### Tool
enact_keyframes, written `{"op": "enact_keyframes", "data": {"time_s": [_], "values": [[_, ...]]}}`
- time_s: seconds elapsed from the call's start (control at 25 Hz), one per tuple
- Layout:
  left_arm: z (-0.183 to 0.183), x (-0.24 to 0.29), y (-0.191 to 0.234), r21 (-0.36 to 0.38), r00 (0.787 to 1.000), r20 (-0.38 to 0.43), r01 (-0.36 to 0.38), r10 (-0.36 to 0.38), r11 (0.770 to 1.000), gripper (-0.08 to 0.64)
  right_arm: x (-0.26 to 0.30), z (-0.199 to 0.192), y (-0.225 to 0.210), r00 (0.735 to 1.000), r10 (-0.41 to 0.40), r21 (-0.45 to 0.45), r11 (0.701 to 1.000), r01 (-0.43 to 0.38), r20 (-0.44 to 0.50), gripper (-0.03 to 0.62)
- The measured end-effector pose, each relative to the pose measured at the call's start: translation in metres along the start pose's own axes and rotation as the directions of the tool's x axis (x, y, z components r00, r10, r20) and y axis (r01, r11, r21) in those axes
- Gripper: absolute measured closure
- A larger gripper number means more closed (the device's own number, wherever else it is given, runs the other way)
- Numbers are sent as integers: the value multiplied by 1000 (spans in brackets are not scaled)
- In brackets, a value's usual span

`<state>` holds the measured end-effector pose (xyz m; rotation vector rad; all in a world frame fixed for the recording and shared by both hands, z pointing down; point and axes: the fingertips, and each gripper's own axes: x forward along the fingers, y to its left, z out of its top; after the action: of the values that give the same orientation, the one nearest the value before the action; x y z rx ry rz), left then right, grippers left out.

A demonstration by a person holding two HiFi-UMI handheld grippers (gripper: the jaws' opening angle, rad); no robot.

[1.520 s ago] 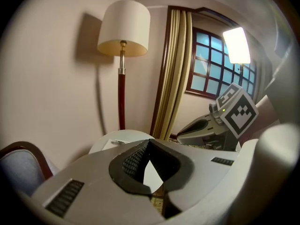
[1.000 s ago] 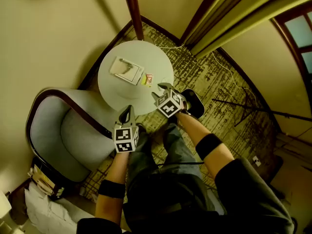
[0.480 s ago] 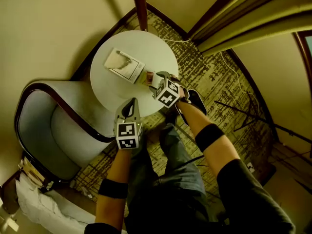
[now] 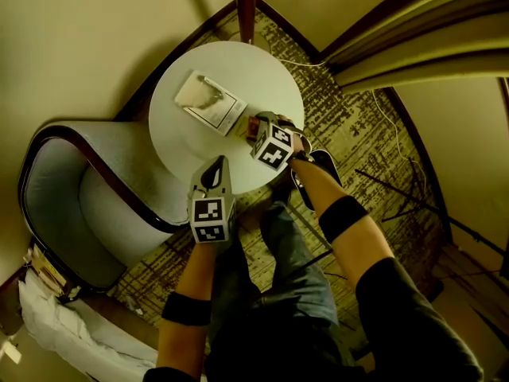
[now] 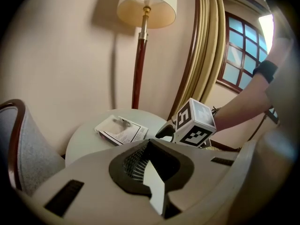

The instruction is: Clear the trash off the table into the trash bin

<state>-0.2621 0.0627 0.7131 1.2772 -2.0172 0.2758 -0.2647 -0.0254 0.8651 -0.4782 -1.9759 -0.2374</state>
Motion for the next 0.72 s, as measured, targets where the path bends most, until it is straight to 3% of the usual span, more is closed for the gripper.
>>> {"op": "enact_keyframes", "data": {"time_s": [0.48, 0.72], "values": [[-8, 5, 5, -38, 1000, -14, -8, 7, 999, 560, 14, -5, -1, 999, 44, 33, 999, -43, -15, 301], [-8, 3, 7, -32, 1000, -17, -9, 8, 999, 560, 13, -3, 2, 999, 46, 26, 999, -45, -14, 378]]}}
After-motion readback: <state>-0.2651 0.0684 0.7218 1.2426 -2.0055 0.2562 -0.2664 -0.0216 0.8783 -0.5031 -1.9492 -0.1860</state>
